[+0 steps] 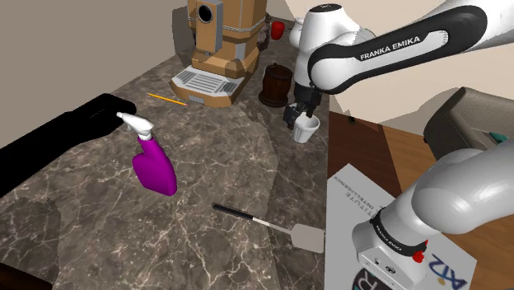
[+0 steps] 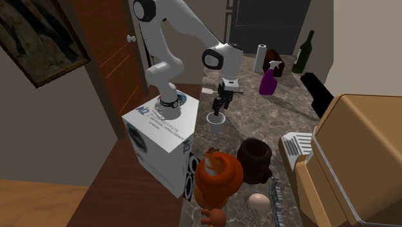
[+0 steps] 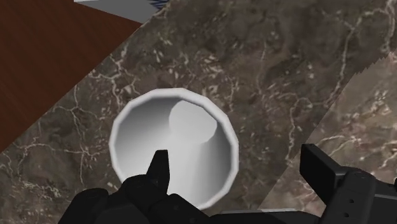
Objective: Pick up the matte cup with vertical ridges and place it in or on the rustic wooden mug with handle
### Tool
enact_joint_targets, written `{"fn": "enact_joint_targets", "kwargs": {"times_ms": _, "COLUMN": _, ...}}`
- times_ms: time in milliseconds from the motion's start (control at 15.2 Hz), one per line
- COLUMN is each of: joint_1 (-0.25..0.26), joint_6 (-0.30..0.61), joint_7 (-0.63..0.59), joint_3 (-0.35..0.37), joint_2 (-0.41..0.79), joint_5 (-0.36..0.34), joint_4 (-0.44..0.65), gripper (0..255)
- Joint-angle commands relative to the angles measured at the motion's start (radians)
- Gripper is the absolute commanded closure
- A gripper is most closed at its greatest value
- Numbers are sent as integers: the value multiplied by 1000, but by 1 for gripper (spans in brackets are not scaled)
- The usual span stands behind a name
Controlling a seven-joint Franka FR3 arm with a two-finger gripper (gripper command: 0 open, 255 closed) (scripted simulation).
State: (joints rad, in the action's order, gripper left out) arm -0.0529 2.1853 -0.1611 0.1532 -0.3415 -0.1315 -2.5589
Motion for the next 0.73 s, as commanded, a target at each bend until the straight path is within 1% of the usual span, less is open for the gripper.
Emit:
{"fn": "enact_joint_targets", "kwargs": {"times_ms": 0, "joint_1": -4, "joint_6": 34, "joint_7": -5, "joint_3": 0, "joint_2": 18, "joint_5": -7, "joint_4": -15, "gripper": 0}}
{"fn": "enact_joint_targets", "kwargs": {"times_ms": 198, "joint_1": -11, "joint_6": 90, "joint_7": -13, "joint_3": -1, "joint_2": 49, "joint_5": -20, "joint_4": -40, "gripper": 0}}
{"fn": "enact_joint_targets", "kwargs": {"times_ms": 660, "joint_1": -11, "joint_6": 90, "joint_7": -13, "joint_3": -1, "joint_2": 49, "joint_5": -20, "joint_4": -40, "gripper": 0}}
